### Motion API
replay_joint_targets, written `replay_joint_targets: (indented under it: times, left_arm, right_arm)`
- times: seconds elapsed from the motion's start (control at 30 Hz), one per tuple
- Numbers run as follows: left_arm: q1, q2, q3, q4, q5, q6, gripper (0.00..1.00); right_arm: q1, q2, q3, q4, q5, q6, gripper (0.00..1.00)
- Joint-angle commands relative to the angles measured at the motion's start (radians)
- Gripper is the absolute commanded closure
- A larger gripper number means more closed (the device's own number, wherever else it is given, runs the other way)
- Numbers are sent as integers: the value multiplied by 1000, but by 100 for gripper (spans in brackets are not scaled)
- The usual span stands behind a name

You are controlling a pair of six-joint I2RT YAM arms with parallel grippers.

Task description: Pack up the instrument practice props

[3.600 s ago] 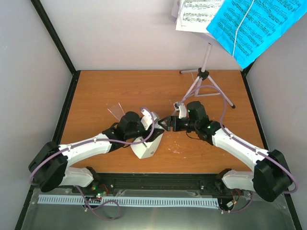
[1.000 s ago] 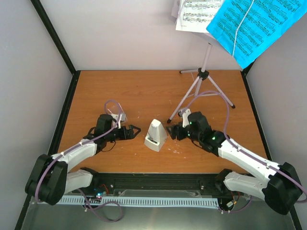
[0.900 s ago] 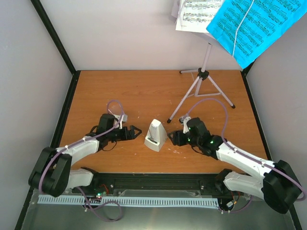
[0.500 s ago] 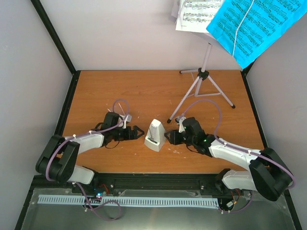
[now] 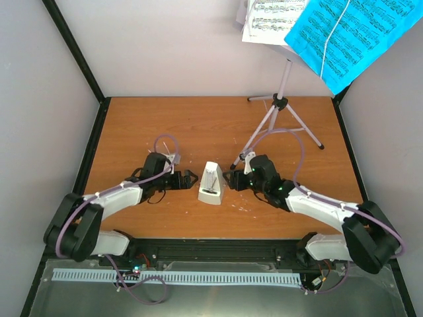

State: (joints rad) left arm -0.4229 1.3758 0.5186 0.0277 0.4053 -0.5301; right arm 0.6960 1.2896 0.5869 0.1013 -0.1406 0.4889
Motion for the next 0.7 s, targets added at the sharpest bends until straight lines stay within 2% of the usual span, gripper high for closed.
replay_joint_targets:
  times: [0.0, 0.1, 0.17, 0.3, 0.43, 0.53, 0.67]
  left_arm:
    - [-1, -139, 63, -61, -117, -31, 1]
    - [23, -235, 153, -160, -184, -3, 1]
    - [63, -285, 237, -225, -178, 32, 0]
    - [124, -257, 475, -342, 4, 116, 1]
    - [130, -108, 727, -494, 221, 190, 1]
    - [130, -35, 764, -484, 376, 235, 0]
    - [130, 32, 682, -386, 577, 262, 0]
  right_arm:
    - [-6, -117, 8, -48, 100, -62, 31]
    - [-17, -198, 16, -80, 146, -91, 23]
    - [-22, -238, 29, -82, 154, -124, 17]
    - [-27, -287, 61, -22, 92, -217, 3]
    - [-26, -324, 45, 126, -160, -355, 0]
    - [-26, -321, 23, 229, -264, -432, 0]
    - [-26, -254, 4, 313, -366, -537, 0]
